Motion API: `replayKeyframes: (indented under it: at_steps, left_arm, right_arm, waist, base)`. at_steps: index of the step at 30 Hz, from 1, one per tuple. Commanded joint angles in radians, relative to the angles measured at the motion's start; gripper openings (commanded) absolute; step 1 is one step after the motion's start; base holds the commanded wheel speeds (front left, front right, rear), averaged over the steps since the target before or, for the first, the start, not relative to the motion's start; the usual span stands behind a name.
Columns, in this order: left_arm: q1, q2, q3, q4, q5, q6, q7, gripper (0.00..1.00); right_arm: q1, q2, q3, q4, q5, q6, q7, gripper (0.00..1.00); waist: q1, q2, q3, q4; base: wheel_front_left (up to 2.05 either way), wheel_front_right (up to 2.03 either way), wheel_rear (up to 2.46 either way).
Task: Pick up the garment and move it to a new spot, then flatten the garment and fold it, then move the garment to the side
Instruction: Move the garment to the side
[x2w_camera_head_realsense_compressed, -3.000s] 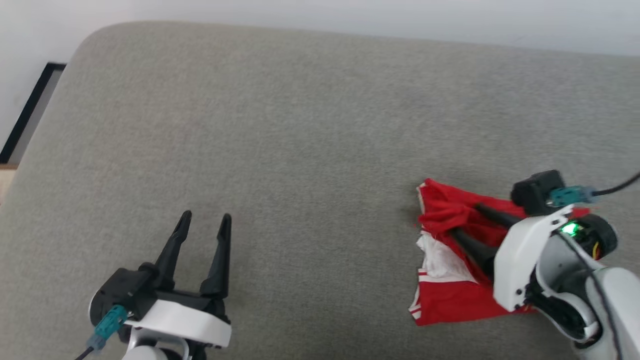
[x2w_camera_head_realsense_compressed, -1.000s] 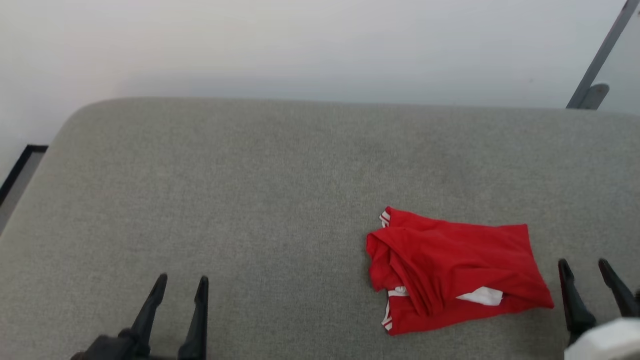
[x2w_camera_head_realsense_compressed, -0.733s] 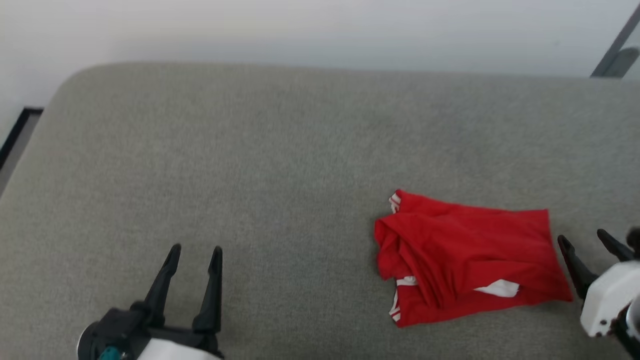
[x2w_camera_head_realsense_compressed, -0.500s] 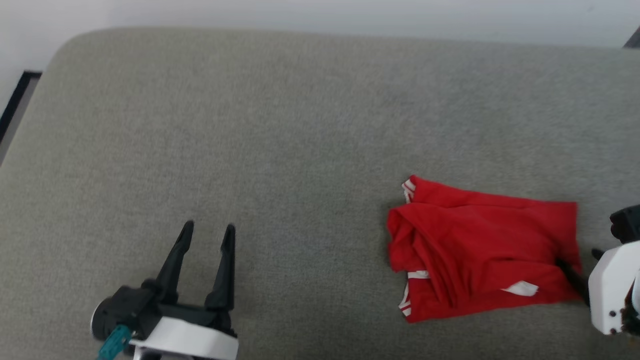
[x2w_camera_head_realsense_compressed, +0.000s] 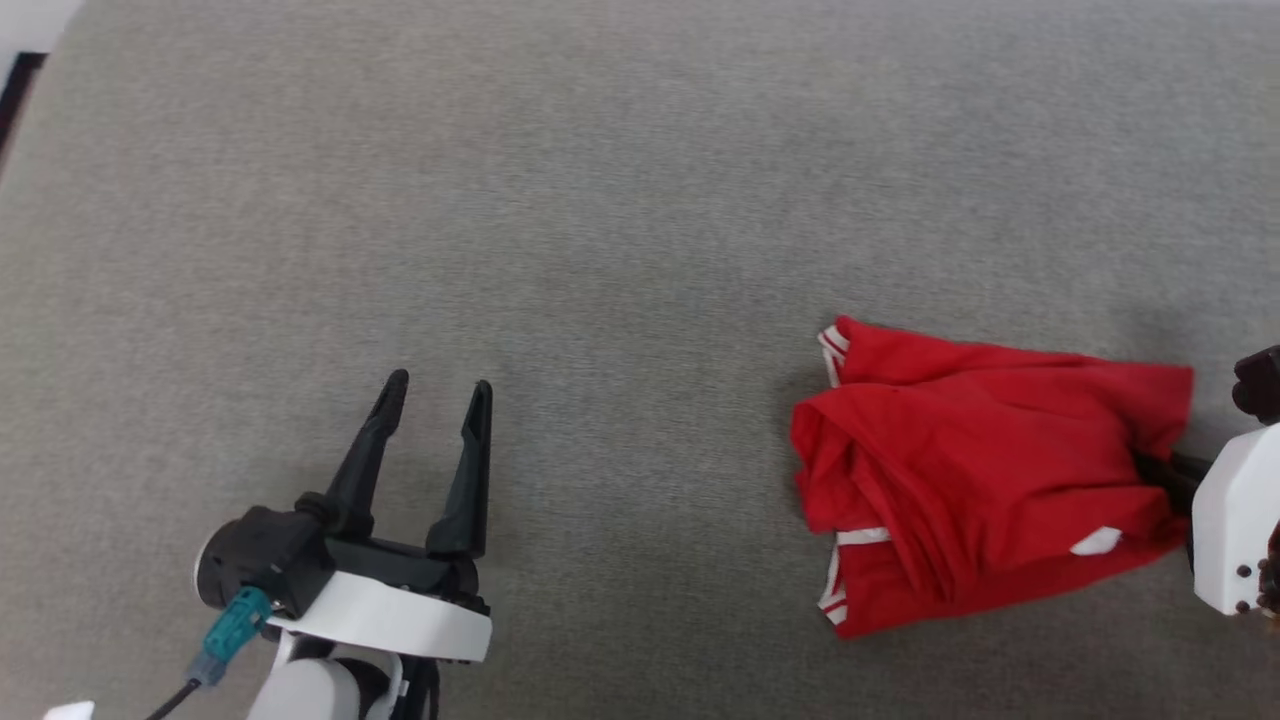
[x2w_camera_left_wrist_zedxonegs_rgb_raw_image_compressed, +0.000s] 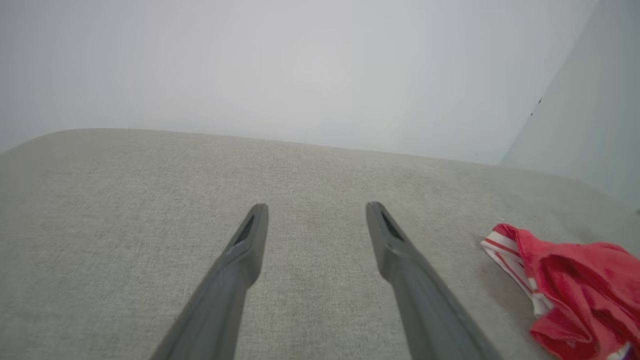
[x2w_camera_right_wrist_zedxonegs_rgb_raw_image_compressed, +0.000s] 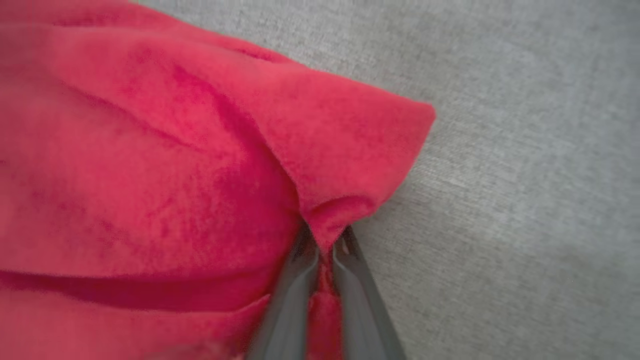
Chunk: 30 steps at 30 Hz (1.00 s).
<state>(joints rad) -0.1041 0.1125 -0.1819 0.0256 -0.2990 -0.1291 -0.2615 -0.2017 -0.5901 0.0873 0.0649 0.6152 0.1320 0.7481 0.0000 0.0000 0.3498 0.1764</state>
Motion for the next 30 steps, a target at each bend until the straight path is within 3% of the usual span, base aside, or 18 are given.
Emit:
replayKeyframes:
  at_steps: [1, 12, 18, 30]
  left_arm:
    - [-0.019, 0.012, 0.001, -0.004, -0.004, -0.002, -0.005, 1.0]
    - [-0.116, 0.101, -0.038, -0.048, -0.017, -0.002, -0.005, 1.0]
    - [-0.22, 0.167, -0.085, -0.081, -0.009, -0.002, -0.005, 1.0]
    - [-0.369, 0.258, -0.129, -0.13, 0.0, -0.002, -0.005, 1.0]
  right_arm:
    - [0.002, 0.012, -0.012, 0.033, -0.009, -0.005, -0.013, 0.0]
    - [-0.006, -0.029, -0.31, 0.045, -0.063, -0.002, -0.13, 0.0]
    - [-0.093, -0.048, -0.473, 0.137, -0.132, -0.002, -0.201, 0.0]
    - [-0.362, -0.056, -0.521, 0.385, -0.357, -0.002, -0.37, 0.0]
  waist:
    - [0.0, 0.0, 0.006, -0.03]
    - [0.0, 0.0, 0.098, -0.185]
    - [0.0, 0.0, 0.164, -0.242]
    - [0.0, 0.0, 0.274, -0.273]
  base:
    - [0.0, 0.0, 0.0]
    - [0.0, 0.0, 0.0]
    - [0.0, 0.0, 0.0]
    - [0.0, 0.0, 0.0]
